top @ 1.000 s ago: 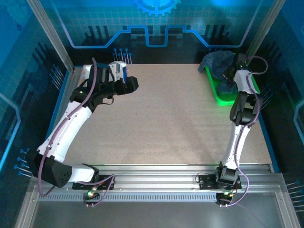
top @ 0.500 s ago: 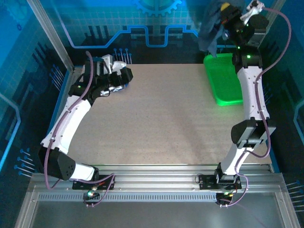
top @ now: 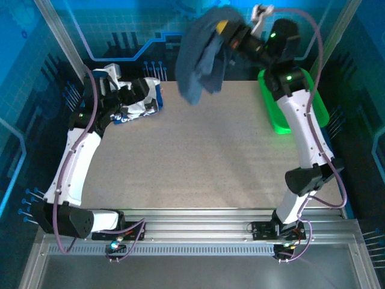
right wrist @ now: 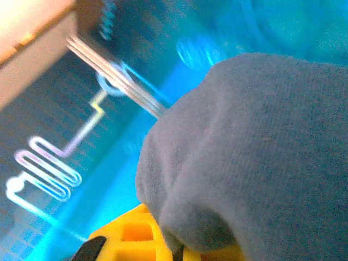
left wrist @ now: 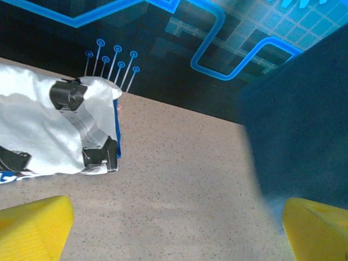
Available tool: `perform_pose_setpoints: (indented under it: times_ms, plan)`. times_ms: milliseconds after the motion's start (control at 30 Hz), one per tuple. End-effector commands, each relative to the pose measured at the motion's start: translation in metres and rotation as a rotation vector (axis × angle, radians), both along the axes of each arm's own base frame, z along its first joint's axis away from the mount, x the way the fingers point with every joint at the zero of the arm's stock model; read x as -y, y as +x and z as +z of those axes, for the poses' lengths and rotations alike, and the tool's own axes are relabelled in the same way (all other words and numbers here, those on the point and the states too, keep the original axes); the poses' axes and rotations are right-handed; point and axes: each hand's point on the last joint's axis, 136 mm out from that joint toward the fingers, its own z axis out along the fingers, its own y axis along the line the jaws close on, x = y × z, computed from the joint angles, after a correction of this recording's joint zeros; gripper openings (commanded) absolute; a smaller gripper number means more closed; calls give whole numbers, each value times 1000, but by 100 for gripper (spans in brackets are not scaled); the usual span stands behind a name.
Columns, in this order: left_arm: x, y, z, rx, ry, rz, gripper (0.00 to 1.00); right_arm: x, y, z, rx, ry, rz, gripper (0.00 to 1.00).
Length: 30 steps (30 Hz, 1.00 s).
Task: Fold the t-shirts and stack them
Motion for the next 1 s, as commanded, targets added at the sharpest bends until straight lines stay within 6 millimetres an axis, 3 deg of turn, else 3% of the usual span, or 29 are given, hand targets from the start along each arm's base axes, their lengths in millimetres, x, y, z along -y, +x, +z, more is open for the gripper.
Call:
perform_pose_setpoints:
  times_ms: [0, 33, 100, 133, 167, 233, 300, 367, 433, 567, 733, 833, 967]
  plan:
    - [-12, -26, -6, -18, 39, 39, 99, -36, -30, -122, -312, -127, 124, 2]
    - [-11, -30, -12, -25, 38, 36, 99, -36, -37, -165, -413, -176, 120, 10]
    - [-10, -38, -26, -51, 36, 29, 99, -20, -51, -245, -579, -303, 77, 41]
    - [-7, -41, -34, -68, 33, 21, 99, -7, -56, -278, -630, -381, 40, 56]
    - [-3, -45, -46, -90, 24, 6, 99, 15, -62, -312, -701, -468, -21, 64]
    - [12, -51, -68, -144, 14, -47, 99, 54, -66, -351, -741, -595, -114, 74]
    - [32, -62, -92, -221, 18, -118, 99, 90, -70, -366, -772, -675, -207, 84]
    - [48, -76, -121, -323, 17, -174, 99, 111, -74, -364, -766, -712, -239, 87]
    - [55, -94, -154, -459, -12, -196, 99, 118, -85, -355, -749, -772, -230, 88]
    - [51, -125, -198, -642, -25, -173, 99, 88, -119, -348, -715, -794, -61, 88]
    - [32, -143, -229, -784, -81, -85, 99, 19, -194, -369, -680, -857, 281, 86]
    - [19, -147, -249, -865, -126, -17, 99, 9, -231, -399, -706, -967, 375, 83]
    - [16, -145, -269, -900, -180, 11, 93, 6, -260, -433, -748, -1025, 418, 81]
